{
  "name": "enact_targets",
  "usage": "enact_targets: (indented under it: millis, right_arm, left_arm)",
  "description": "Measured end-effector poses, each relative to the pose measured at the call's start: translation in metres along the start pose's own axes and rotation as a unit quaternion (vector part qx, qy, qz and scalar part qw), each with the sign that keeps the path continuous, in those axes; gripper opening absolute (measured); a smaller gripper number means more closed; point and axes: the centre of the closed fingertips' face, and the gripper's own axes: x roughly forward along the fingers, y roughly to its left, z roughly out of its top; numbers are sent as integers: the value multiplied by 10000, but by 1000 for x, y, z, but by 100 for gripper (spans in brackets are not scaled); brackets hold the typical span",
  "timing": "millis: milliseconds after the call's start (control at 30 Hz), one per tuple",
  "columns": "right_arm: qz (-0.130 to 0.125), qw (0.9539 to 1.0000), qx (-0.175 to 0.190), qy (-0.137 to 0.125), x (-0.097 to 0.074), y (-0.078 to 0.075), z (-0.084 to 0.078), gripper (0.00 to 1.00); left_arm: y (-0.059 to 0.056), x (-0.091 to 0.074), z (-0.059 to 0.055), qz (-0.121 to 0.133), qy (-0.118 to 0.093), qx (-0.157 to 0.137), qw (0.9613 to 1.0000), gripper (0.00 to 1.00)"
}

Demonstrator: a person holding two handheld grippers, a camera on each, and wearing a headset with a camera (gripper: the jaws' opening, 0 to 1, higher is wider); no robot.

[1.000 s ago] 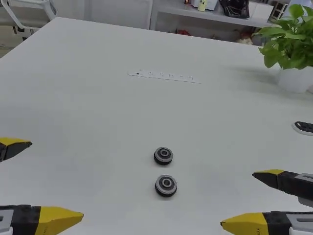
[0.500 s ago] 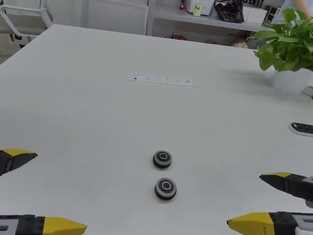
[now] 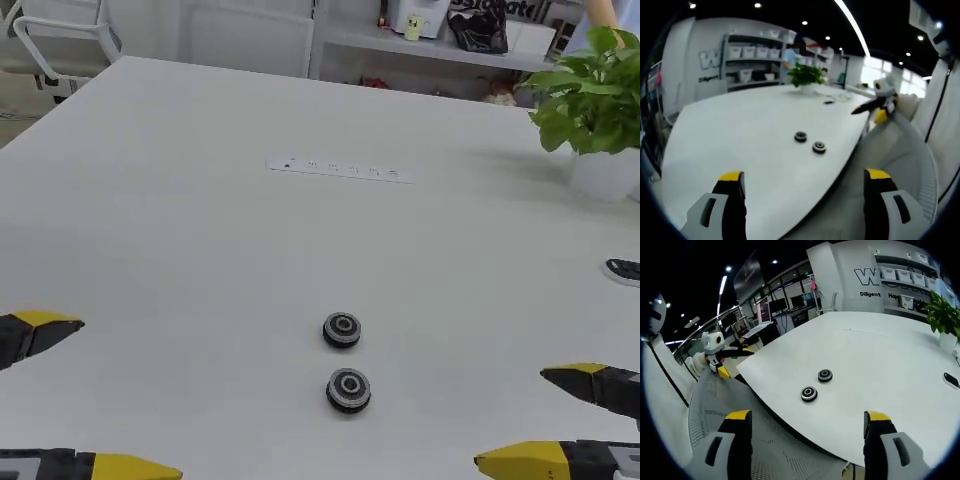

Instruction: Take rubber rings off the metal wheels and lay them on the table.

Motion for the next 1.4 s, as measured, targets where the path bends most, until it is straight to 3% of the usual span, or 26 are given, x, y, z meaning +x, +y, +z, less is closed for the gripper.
enact_targets:
  millis: [200,667,833,1033,1400]
  right_arm:
    - [36,10000,-2,-12,-1,1,2,88]
    - [35,9997,-110,-216,-8,-1,20,86]
    - [147,9990,-154,-402,-11,0,34,86]
    - [24,9978,-388,-533,-12,-6,54,84]
    - [142,9938,-640,-899,-6,-6,95,83]
  left_arm:
    - [2,0,2,-25,14,40,10000,100]
    - [4,1,21,-44,-106,352,9993,100]
    - [7,1,37,-57,-271,451,9986,100]
    - [9,4,60,-113,-470,658,9967,99]
    - [19,11,92,-142,-488,1198,9915,94]
